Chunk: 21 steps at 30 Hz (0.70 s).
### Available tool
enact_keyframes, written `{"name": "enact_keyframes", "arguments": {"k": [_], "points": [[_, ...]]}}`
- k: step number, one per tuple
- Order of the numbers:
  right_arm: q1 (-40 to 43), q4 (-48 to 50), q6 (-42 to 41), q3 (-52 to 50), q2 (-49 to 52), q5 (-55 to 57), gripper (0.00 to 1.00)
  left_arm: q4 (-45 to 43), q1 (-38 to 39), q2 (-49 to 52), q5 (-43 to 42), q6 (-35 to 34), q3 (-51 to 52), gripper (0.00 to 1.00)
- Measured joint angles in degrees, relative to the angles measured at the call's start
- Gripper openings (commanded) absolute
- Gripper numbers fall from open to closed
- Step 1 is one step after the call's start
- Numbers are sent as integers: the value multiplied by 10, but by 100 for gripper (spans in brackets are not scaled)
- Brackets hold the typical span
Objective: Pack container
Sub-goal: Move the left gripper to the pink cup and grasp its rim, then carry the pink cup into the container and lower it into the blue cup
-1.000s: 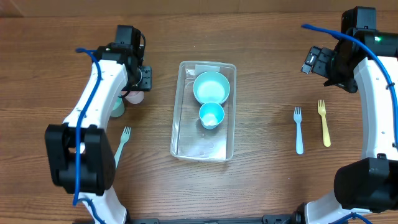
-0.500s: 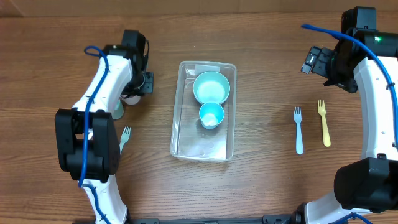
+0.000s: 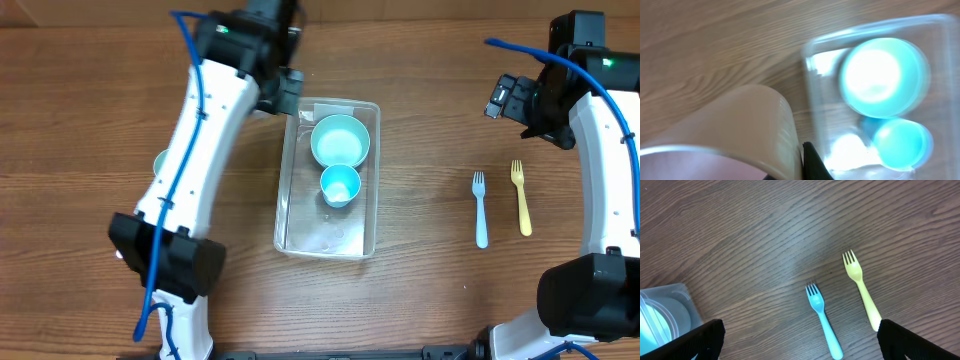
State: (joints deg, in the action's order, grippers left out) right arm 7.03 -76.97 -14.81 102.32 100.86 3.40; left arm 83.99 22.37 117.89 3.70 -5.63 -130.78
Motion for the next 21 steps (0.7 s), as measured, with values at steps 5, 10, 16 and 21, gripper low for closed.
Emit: {"name": "enact_keyframes", "arguments": {"k": [5, 10, 16, 21], "points": [[0, 0, 1, 0, 0, 0, 100, 33, 69, 0, -24, -21, -16, 4], [0, 0, 0, 0, 0, 0, 100, 45, 111, 0, -62, -31, -16, 4], [0, 0, 0, 0, 0, 0, 100, 37, 157, 0, -77, -32, -5, 4], [0, 0, 0, 0, 0, 0, 100, -9, 174, 0, -85, -32, 78, 4]]}}
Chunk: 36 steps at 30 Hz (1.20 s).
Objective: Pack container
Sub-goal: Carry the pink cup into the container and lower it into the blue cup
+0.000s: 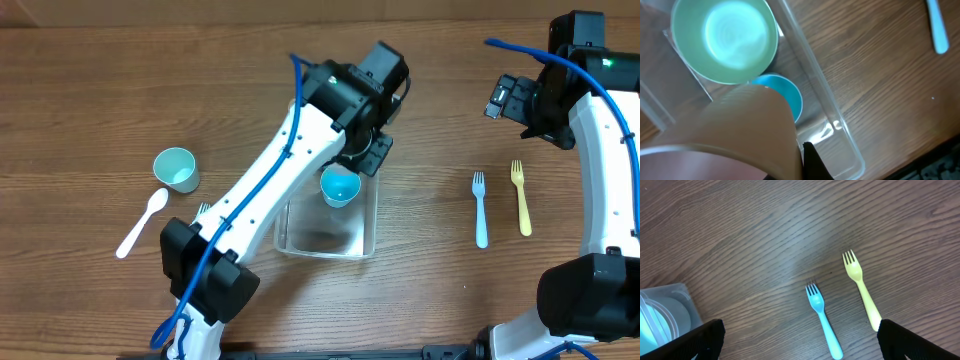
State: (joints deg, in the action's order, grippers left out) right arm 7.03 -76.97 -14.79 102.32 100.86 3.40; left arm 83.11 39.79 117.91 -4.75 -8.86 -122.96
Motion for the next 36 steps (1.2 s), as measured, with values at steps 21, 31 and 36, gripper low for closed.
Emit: {"name": "enact_keyframes", "arguments": {"k": [21, 31, 36], "points": [[0, 0, 0, 0, 0, 0, 100, -81, 0, 0, -24, 0, 105, 4], [0, 0, 0, 0, 0, 0, 100, -82, 0, 0, -26, 0, 105, 5], [0, 0, 0, 0, 0, 0, 100, -86, 0, 0, -25, 0, 105, 6]]}}
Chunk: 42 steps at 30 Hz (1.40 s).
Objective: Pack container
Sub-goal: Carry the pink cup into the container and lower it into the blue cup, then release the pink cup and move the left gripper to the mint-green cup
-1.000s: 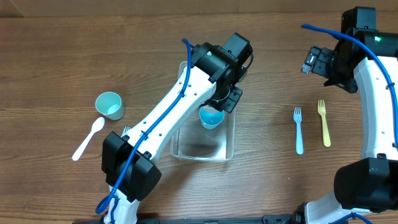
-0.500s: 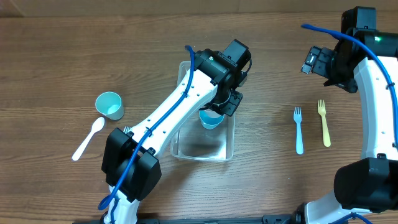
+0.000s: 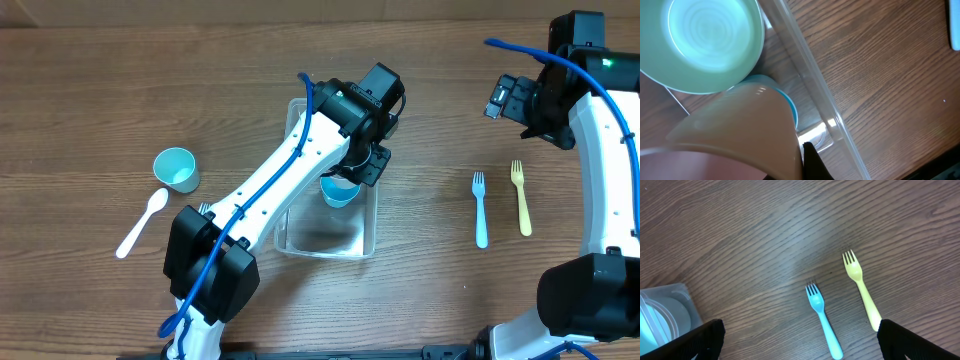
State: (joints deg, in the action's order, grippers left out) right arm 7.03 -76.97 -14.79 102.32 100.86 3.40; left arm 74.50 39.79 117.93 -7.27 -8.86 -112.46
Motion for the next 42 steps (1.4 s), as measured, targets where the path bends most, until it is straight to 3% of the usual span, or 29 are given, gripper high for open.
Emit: {"name": "enact_keyframes", "arguments": {"k": [23, 27, 29, 32, 37, 42], "points": [[0, 0, 0, 0, 0, 0, 100, -22, 0, 0, 20, 0, 23, 9], [0, 0, 0, 0, 0, 0, 100, 5, 0, 0, 44, -12, -12, 9], [0, 0, 0, 0, 0, 0, 100, 38, -2, 1, 67, -26, -57, 11], [0, 0, 0, 0, 0, 0, 100, 127, -26, 1, 121, -66, -161, 31], [0, 0, 0, 0, 0, 0, 100, 212, -116, 0, 160, -119, -233, 37], [0, 0, 0, 0, 0, 0, 100, 221, -221, 0, 161, -148, -233, 45]]}}
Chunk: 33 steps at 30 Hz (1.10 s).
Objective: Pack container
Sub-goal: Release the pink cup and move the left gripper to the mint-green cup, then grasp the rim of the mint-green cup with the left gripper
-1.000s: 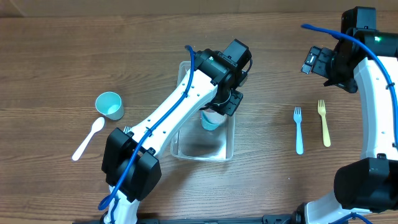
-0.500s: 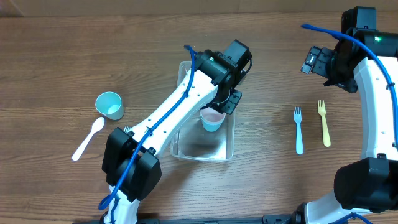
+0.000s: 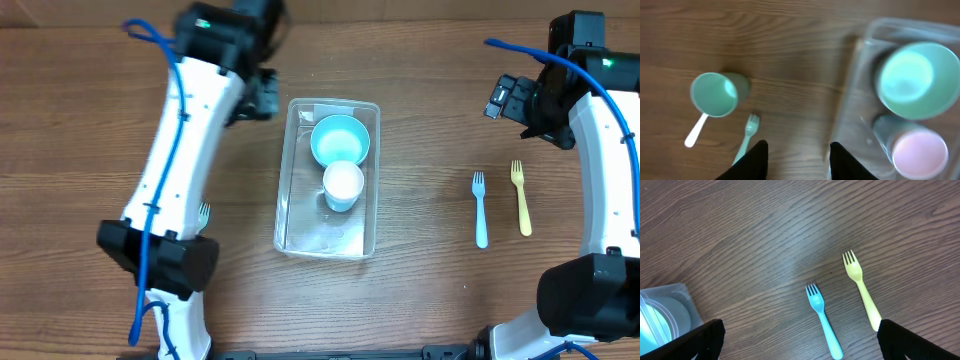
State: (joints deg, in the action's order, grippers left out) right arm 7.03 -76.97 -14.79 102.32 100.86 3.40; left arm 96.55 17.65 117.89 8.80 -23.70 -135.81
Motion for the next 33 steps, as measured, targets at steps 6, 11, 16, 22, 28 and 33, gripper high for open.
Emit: {"name": "enact_keyframes", "arguments": {"k": [6, 11, 16, 22, 28, 33], "points": [[0, 0, 0, 0, 0, 0, 100, 0, -73, 0, 12, -19, 11, 50], [0, 0, 0, 0, 0, 0, 100, -1, -97, 0, 42, -52, 84, 45], [0, 0, 0, 0, 0, 0, 100, -4, -104, 0, 62, -79, 120, 43], [0, 0, 0, 0, 0, 0, 100, -53, -104, 0, 80, -80, 140, 40], [0, 0, 0, 0, 0, 0, 100, -155, -104, -34, 84, -62, 236, 40], [0, 0, 0, 0, 0, 0, 100, -211, -104, -173, 73, -46, 330, 40]]}}
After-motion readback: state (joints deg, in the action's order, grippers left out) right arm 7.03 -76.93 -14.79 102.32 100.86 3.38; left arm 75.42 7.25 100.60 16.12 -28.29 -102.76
